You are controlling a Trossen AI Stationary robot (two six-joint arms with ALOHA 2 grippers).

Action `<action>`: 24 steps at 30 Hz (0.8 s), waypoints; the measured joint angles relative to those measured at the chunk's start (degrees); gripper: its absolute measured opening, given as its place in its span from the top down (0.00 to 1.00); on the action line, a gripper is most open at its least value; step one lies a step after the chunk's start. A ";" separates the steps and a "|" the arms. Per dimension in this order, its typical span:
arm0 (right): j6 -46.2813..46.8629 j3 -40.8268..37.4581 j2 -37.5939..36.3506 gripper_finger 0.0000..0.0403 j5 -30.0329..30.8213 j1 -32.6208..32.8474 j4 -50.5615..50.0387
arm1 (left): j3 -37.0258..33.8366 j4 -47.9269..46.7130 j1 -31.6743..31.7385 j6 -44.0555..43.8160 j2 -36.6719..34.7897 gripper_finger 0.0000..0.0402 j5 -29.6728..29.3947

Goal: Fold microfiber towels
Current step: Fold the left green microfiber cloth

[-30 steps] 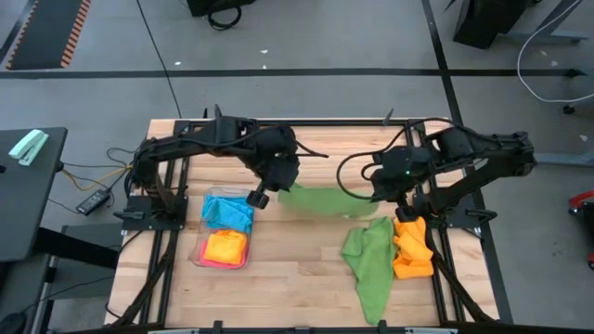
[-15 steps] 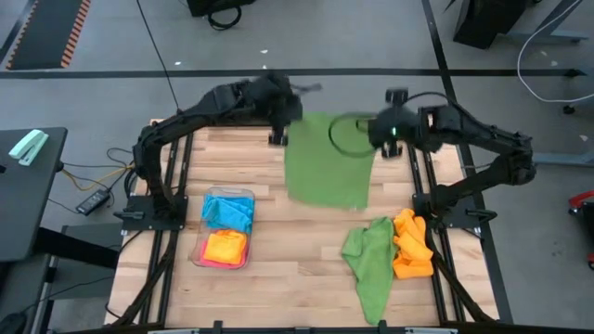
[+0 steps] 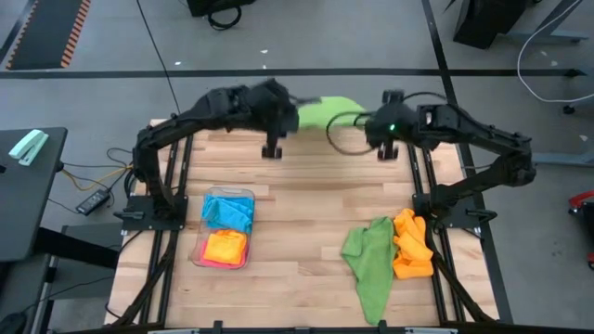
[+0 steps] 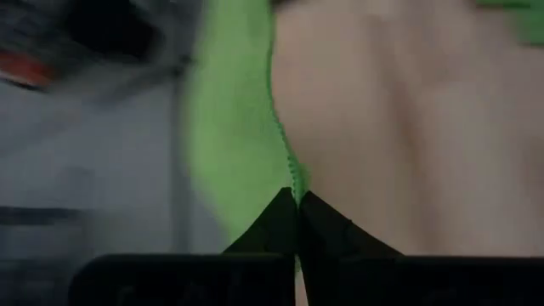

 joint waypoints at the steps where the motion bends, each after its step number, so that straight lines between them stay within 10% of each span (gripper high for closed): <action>1: 2.79 -1.18 0.03 0.99 -3.31 0.93 -1.01 | -1.28 -1.46 -0.58 -1.81 0.13 0.98 1.44; 6: 13.60 -11.00 0.03 0.99 -16.14 7.44 -1.49 | -11.51 -2.37 -4.67 -10.72 0.11 0.95 7.81; 14: 27.11 -27.22 0.07 0.99 -18.04 21.69 2.50 | -31.93 11.33 -14.12 -16.09 0.26 0.98 14.95; 24: 42.44 -31.84 0.03 0.99 -28.04 35.16 9.81 | -38.86 23.84 -22.84 -21.61 0.48 0.92 21.10</action>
